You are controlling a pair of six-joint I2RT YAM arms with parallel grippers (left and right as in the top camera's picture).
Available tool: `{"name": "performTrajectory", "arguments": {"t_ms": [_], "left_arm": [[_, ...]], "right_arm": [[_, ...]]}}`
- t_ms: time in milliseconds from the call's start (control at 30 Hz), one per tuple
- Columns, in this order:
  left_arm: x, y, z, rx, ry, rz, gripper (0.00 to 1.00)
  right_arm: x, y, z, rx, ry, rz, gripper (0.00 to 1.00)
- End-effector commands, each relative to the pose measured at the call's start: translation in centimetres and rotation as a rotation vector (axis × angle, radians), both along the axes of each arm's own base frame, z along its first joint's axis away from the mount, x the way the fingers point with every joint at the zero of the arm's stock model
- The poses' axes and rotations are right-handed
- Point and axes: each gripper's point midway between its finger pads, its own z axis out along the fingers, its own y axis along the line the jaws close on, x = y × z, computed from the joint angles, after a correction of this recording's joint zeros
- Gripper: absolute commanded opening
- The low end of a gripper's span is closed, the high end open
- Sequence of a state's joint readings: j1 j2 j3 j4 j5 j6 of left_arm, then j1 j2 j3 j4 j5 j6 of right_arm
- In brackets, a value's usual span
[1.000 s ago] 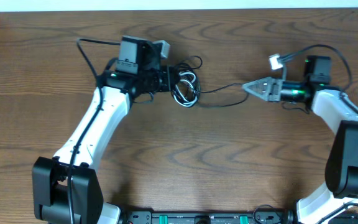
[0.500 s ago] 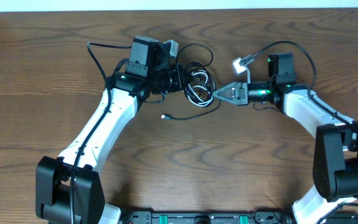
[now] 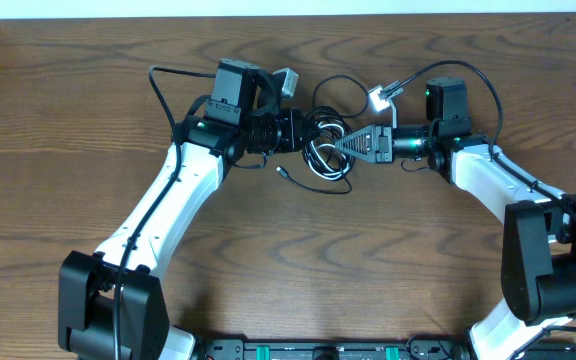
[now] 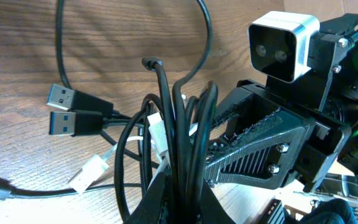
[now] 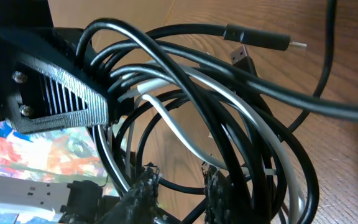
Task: Untangle cables
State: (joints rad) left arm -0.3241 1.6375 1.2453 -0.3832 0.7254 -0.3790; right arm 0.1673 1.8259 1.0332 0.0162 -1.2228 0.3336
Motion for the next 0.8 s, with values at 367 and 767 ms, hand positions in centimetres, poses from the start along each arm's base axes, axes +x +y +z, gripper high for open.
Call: {"name": "performTrajectory", "arguments": {"t_ms": [367,767], "left_arm": [[-1.7,-0.1,-0.9,0.048,-0.052,-0.14,0.08],[-2.6,-0.7,-0.3,0.051,-0.219,-0.323,0.07]], "right_arm": [[2.5,-3.4,5.4,0.164,-0.095,-0.007,0.43],[3.6,-5.8,4.0,0.136,0.027,-0.116,0.57]]}}
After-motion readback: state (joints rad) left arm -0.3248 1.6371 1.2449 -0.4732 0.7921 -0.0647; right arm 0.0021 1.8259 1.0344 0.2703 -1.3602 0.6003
